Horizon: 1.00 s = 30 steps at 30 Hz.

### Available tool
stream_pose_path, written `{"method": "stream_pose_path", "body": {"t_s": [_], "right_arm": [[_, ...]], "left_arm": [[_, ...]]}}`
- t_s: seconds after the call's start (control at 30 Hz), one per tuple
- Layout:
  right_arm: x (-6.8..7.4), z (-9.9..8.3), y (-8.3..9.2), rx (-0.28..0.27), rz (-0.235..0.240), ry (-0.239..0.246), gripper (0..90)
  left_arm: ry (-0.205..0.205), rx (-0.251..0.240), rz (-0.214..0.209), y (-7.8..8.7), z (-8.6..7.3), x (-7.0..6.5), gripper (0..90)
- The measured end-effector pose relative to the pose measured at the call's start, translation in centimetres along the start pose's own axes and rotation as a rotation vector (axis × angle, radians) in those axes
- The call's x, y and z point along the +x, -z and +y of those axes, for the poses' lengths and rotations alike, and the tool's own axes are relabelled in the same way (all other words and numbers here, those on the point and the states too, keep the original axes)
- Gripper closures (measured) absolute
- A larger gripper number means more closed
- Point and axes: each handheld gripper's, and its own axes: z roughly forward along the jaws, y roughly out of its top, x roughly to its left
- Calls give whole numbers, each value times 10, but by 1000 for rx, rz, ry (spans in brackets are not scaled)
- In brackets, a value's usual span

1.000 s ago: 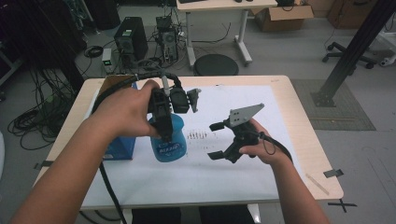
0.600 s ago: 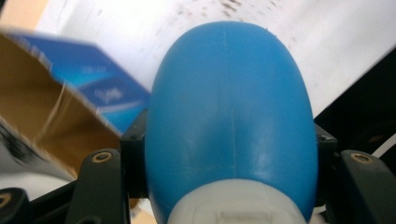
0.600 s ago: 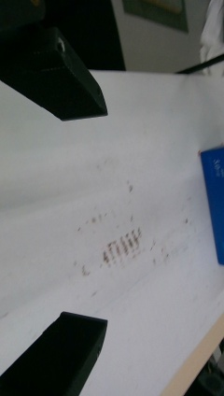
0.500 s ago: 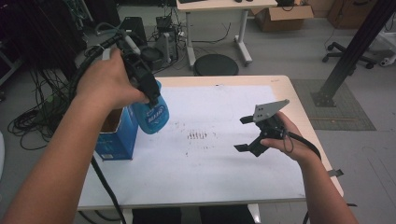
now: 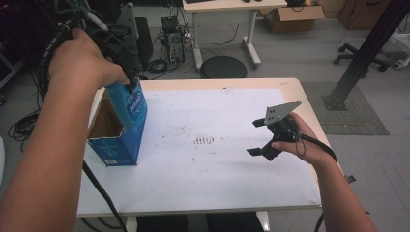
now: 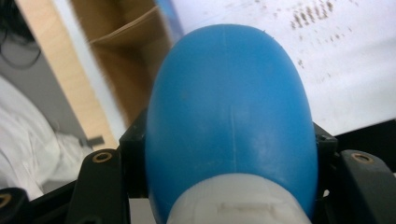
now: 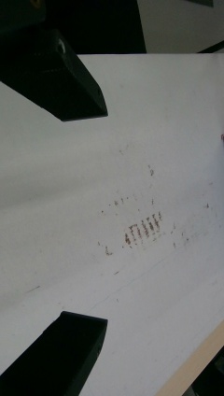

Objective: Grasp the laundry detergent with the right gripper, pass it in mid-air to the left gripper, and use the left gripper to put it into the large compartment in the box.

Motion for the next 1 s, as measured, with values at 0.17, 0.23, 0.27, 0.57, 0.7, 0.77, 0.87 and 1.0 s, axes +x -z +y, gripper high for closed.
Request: {"method": "stream_pose_path", "body": {"t_s": [0.17,0.23,0.27,0.57,0.7,0.77,0.87,1.0], "right_arm": [[0,0,-2,9,3,-3,17],[0,1,-3,16,3,-2,17],[0,1,-3,17,4,-1,17],[-1,0,-3,26,5,-6,17],[-2,-2,-5,35,5,-9,18],[-3,-2,-5,36,6,-11,18],[-3,0,-5,35,4,-11,18],[-3,1,-7,33,7,-11,18]], "left_arm": [[94,7,-17,10,0,20,385],[127,21,-23,12,1,28,385],[148,27,-25,12,1,32,385],[279,51,-13,14,1,68,385],[296,54,-15,9,1,78,384],[297,60,-16,7,1,80,384],[290,63,-22,3,3,80,384],[284,64,-27,-2,5,80,384]]}}
